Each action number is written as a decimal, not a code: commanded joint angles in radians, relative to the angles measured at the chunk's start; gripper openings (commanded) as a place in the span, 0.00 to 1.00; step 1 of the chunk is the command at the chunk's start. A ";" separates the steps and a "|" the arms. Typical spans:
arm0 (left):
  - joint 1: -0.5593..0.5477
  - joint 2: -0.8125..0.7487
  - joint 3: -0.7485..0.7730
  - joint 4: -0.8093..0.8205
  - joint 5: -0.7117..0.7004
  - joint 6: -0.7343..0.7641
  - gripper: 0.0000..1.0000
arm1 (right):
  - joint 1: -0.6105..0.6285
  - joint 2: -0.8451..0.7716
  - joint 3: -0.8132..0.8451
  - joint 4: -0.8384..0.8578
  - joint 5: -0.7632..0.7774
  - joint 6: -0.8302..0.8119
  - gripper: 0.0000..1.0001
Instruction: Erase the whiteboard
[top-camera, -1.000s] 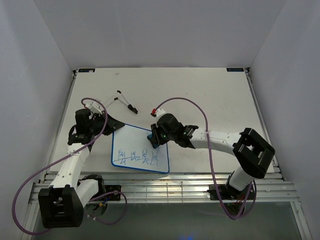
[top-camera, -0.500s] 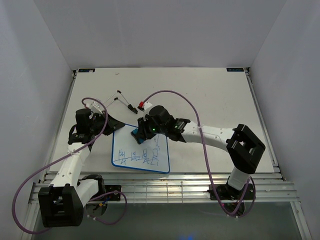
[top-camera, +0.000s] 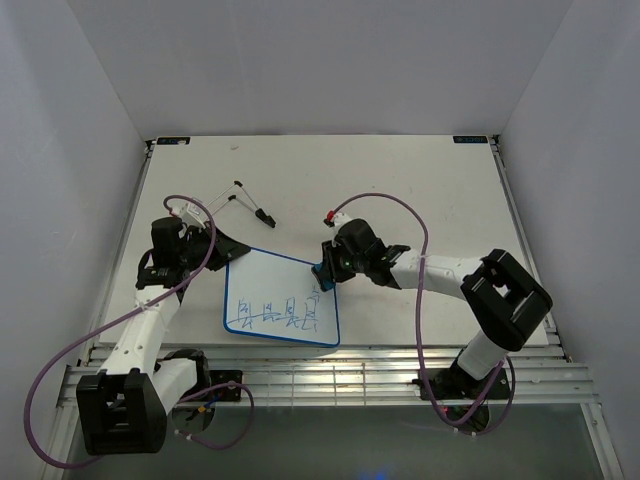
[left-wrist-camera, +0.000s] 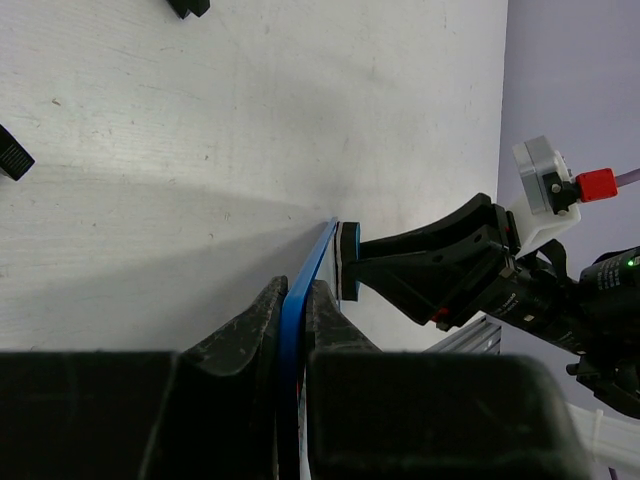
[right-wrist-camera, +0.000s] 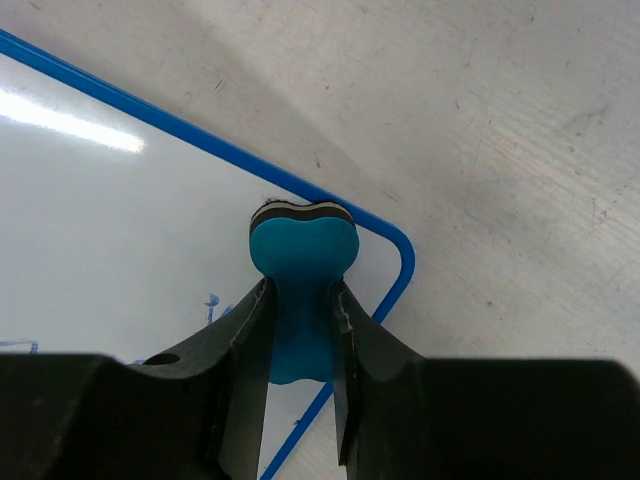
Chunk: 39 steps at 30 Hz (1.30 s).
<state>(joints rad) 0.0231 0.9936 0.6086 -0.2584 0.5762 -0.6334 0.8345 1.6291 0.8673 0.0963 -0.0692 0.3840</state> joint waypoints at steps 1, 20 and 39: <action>-0.008 -0.006 0.011 -0.033 -0.108 0.077 0.00 | 0.029 -0.034 -0.019 -0.063 -0.088 -0.004 0.08; -0.008 -0.007 0.013 -0.041 -0.125 0.074 0.00 | 0.036 -0.074 -0.263 0.128 0.003 0.127 0.08; -0.008 -0.004 0.008 -0.038 -0.101 0.080 0.00 | 0.014 0.038 0.113 0.045 -0.159 0.065 0.08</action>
<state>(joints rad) 0.0235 0.9890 0.6125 -0.2531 0.5640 -0.6361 0.8291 1.6344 0.8722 0.1429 -0.1616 0.4633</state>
